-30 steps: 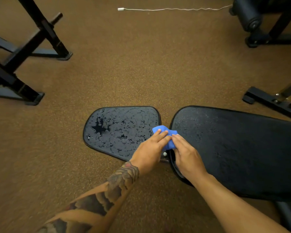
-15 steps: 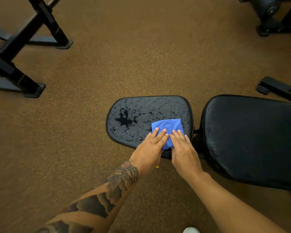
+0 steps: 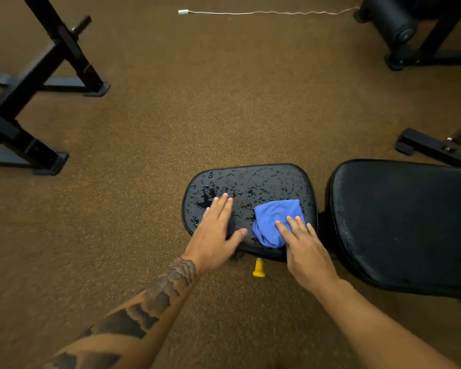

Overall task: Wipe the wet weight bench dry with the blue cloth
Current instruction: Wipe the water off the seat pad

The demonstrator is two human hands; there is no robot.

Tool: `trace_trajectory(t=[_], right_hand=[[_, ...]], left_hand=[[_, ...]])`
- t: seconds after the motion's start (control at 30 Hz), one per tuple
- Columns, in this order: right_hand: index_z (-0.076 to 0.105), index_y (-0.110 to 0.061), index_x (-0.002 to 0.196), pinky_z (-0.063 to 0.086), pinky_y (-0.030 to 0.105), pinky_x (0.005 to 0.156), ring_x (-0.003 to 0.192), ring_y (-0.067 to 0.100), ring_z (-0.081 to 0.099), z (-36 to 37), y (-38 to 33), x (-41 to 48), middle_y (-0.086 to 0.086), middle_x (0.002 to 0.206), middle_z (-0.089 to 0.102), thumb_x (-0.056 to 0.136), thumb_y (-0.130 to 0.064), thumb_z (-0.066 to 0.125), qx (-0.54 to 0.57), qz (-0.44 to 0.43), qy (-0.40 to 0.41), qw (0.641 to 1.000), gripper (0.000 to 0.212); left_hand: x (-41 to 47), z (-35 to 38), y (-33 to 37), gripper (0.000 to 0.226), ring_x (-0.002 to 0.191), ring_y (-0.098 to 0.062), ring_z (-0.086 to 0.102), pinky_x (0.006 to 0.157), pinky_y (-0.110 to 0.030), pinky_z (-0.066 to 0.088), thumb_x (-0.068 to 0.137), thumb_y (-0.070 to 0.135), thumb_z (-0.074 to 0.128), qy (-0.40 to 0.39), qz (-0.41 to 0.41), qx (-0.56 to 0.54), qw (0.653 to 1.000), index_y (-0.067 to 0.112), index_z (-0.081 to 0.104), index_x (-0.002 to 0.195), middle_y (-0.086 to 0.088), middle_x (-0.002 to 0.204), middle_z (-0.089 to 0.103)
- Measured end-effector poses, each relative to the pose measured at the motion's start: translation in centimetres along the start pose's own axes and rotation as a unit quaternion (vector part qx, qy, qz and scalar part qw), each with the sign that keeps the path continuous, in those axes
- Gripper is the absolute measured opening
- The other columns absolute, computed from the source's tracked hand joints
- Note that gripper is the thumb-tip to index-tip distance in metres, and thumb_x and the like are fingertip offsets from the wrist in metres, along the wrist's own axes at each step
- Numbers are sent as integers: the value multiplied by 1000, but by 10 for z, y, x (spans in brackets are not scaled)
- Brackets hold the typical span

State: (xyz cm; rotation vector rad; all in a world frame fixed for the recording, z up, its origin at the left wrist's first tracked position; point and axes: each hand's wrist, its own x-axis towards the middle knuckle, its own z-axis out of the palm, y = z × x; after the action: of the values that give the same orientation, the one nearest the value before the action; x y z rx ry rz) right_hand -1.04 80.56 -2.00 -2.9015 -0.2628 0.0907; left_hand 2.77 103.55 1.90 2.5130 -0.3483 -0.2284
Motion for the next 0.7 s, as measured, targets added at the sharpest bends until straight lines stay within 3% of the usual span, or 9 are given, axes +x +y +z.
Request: trace_trajectory(t=[0.17,0.27,0.47,0.6,0.7], right_hand=[[40,-14,143,20,40,113,139,32,32,0,6,1,16,146,42,86,-3,57,-15,-23,-15,1000,60],[42,-12,141,22,42,112,138,34,34,-1,7,1,18,145,43,85,-4,58,-16,-32,-10,999,59],[42,-6,140,31,50,111,137,38,34,-3,-3,-2,20,148,37,86,-18,47,-16,-16,5,1000,55],[39,-6,141,27,49,113,140,37,29,-2,-8,-4,18,150,35,88,-29,40,-19,-6,13,1000,57],[40,-7,140,25,48,115,140,36,28,1,-13,-5,18,150,35,89,-34,40,-14,8,27,1000,58]], left_hand=[[7,-17,-33,87,149,-12,-4,122,-41,10,92,52,55,20,-55,24,998,13,11,155,2,163,3],[14,-24,-48,101,150,-16,-1,122,-44,11,80,68,50,7,-58,40,998,11,13,154,0,163,4],[12,-24,-77,133,149,-11,-3,122,-37,9,58,90,52,-22,-63,36,997,12,5,155,3,164,-2],[4,-21,-98,143,147,-2,-10,120,-28,4,52,92,57,-24,-74,20,997,12,-3,155,4,163,-9],[2,-18,-108,144,147,-5,-12,119,-27,1,51,88,62,-25,-89,-6,996,15,-6,155,-1,163,-9]])
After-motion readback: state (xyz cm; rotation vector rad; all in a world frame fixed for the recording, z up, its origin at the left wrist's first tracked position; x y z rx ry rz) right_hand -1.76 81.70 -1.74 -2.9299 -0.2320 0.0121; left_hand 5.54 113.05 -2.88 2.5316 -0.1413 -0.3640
